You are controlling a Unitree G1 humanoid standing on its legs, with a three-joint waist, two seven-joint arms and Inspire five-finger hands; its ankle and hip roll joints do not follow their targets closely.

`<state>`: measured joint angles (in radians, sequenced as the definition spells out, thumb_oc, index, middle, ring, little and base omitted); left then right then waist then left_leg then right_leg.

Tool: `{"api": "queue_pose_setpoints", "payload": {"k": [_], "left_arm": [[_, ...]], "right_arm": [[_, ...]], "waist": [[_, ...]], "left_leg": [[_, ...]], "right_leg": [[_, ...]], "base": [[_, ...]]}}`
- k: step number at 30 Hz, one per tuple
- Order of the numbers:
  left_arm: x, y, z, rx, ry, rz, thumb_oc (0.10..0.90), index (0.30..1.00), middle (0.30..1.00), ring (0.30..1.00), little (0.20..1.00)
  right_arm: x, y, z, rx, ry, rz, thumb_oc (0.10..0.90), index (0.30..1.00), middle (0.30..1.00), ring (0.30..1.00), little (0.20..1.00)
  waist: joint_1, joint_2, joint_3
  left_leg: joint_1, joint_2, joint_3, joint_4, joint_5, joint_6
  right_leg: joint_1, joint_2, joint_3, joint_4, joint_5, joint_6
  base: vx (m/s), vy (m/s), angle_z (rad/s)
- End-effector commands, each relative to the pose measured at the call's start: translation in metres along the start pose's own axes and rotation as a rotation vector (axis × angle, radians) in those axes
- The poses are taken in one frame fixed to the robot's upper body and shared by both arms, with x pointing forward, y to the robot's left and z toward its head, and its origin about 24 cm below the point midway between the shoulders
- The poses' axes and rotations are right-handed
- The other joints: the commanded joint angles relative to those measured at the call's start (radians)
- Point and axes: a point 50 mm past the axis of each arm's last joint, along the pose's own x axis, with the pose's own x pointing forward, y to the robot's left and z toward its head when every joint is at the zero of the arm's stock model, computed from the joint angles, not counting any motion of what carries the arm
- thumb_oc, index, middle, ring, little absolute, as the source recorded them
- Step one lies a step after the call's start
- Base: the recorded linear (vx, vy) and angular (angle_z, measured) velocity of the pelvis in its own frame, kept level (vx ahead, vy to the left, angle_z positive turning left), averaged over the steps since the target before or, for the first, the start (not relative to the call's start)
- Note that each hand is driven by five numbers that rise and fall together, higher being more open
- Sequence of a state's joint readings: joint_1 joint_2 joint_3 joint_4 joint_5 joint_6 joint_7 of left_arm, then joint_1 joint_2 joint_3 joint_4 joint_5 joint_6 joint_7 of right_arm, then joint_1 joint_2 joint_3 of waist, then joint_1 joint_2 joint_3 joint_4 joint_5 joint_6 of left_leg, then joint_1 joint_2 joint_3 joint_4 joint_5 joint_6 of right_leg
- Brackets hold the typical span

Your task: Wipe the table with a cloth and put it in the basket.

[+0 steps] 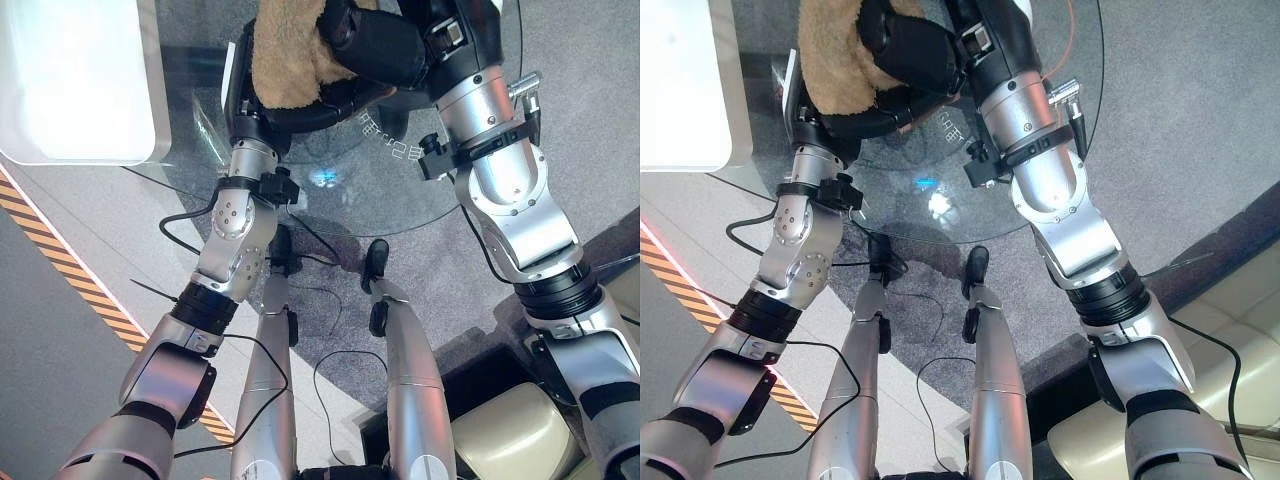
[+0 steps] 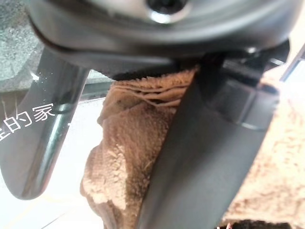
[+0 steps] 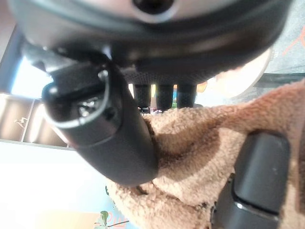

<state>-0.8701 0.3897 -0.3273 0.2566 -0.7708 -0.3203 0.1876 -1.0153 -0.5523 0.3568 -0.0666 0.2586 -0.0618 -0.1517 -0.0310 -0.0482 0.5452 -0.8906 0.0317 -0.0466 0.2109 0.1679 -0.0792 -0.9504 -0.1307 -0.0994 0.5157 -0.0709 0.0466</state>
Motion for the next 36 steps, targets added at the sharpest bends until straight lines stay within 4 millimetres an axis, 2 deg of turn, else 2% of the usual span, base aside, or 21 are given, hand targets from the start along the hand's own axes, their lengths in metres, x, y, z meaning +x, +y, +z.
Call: {"api": "queue_pose_setpoints", "payload": {"k": [1,15,36], "left_arm": [[0.017,-0.045,0.069,-0.105,-0.347,-0.214,0.1,0.3,0.3,0.3,0.2],[0.017,-0.035,0.075,-0.12,-0.385,-0.169,0.1,0.3,0.3,0.3,0.2],[0.02,-0.031,0.078,-0.132,-0.412,-0.135,0.1,0.3,0.3,0.3,0.2]], "right_arm": [[0.02,-0.012,0.085,0.113,-0.423,-0.037,0.8,0.9,0.9,0.9,0.9],[0.015,-0.018,0.085,0.178,-0.448,-0.075,0.8,0.9,0.9,0.9,0.9],[0.016,-0.015,0.086,0.193,-0.446,-0.069,0.8,0.9,0.9,0.9,0.9]], "waist": [[0.024,-0.033,-0.025],[0.021,-0.035,-0.025],[0.023,-0.035,-0.025]], "left_leg": [[0.052,-0.045,0.004,0.089,-0.116,0.049],[0.048,-0.042,0.002,0.091,-0.12,0.05],[0.043,-0.041,0.001,0.087,-0.119,0.047]], "right_leg": [[0.117,0.053,0.009,-0.219,0.148,0.054],[0.113,0.055,0.012,-0.218,0.15,0.054],[0.111,0.053,0.008,-0.223,0.145,0.051]], "base": [[0.0,0.0,0.0],[0.0,0.0,0.0],[0.0,0.0,0.0]]}}
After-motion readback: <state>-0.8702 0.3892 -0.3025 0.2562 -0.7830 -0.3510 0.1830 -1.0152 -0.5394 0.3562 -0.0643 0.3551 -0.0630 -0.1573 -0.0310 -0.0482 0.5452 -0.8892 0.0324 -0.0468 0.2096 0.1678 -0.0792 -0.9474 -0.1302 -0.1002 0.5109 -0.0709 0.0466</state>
